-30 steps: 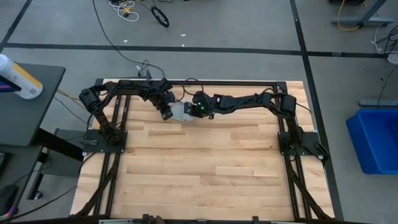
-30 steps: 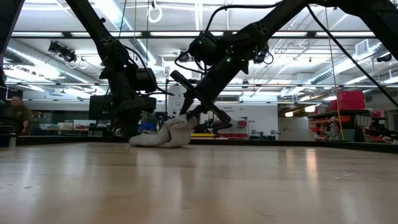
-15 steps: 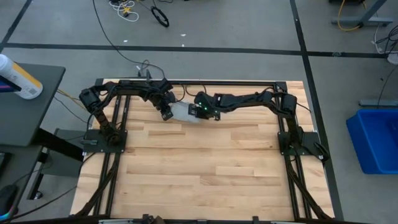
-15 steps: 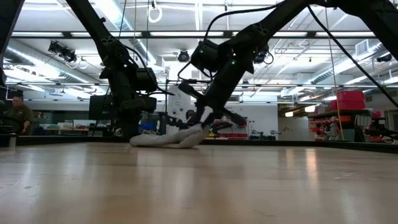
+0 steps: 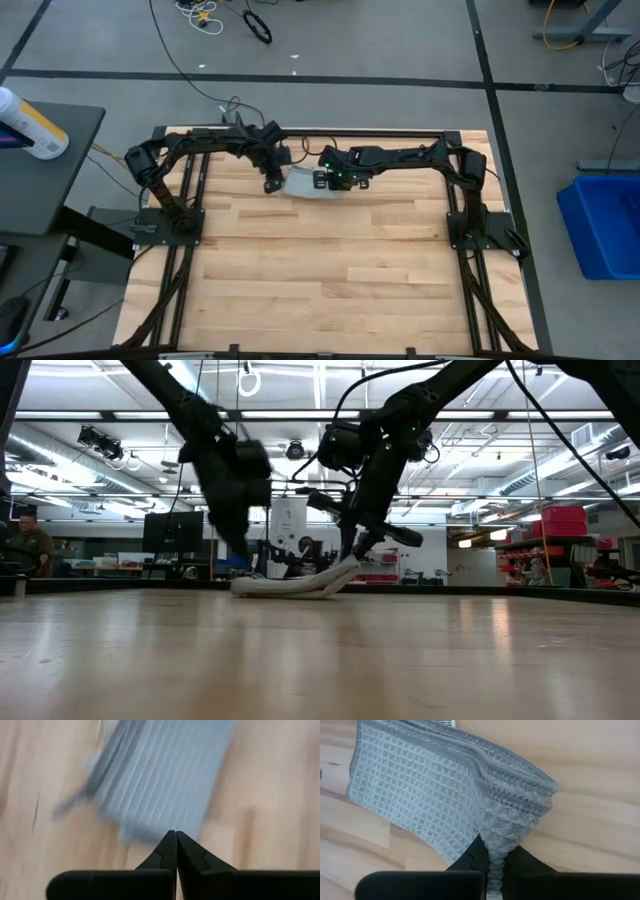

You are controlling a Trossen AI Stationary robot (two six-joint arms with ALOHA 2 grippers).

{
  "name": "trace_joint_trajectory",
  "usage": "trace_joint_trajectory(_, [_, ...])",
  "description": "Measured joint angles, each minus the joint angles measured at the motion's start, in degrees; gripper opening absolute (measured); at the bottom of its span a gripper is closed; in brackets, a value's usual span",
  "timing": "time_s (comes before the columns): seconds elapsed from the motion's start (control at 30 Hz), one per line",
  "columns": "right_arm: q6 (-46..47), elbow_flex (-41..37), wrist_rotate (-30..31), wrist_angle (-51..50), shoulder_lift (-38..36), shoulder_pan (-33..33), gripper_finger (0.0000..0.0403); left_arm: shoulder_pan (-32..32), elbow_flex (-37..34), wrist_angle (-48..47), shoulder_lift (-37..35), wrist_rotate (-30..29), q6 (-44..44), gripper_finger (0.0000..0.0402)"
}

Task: Fold microfiber towels
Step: Fold the gray microfiber cloth

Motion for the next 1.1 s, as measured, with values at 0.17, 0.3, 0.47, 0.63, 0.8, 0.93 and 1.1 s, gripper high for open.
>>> trace_joint_trajectory(0.17, [-0.40,0.00,-0.36,0.17,0.00,-1.06,0.0019,-2.74,4.65,3.61,0.48,4.73,-1.83,0.0000])
trace_joint_trajectory(0.3, [-0.59,-0.02,-0.31,0.30,0.00,-1.21,0.0019,-4.21,4.78,9.47,1.56,6.99,-5.21,0.0000])
trace_joint_trajectory(0.47, [-0.71,-0.08,-0.51,0.67,-0.38,-1.17,0.0019,-5.71,4.76,10.14,6.41,9.53,-7.98,0.0000])
trace_joint_trajectory(0.63, [-2.38,-0.11,-1.08,1.79,-0.66,-1.21,0.0019,-6.57,4.74,11.05,8.98,9.31,-9.13,0.0000])
trace_joint_trajectory(0.8, [-3.41,-0.11,-2.26,6.16,-0.66,-1.04,0.0019,-6.52,4.74,14.50,9.11,7.60,-11.09,0.0000])
trace_joint_trajectory(0.93, [-3.77,-0.11,-3.63,10.72,-0.71,-1.04,0.0019,-6.33,4.76,14.84,10.57,7.82,-11.50,0.0000])
trace_joint_trajectory(1.1, [-4.30,-0.11,-3.65,10.36,-0.72,-1.04,0.0019,-6.69,4.72,14.76,13.04,8.19,-12.82,0.0000])
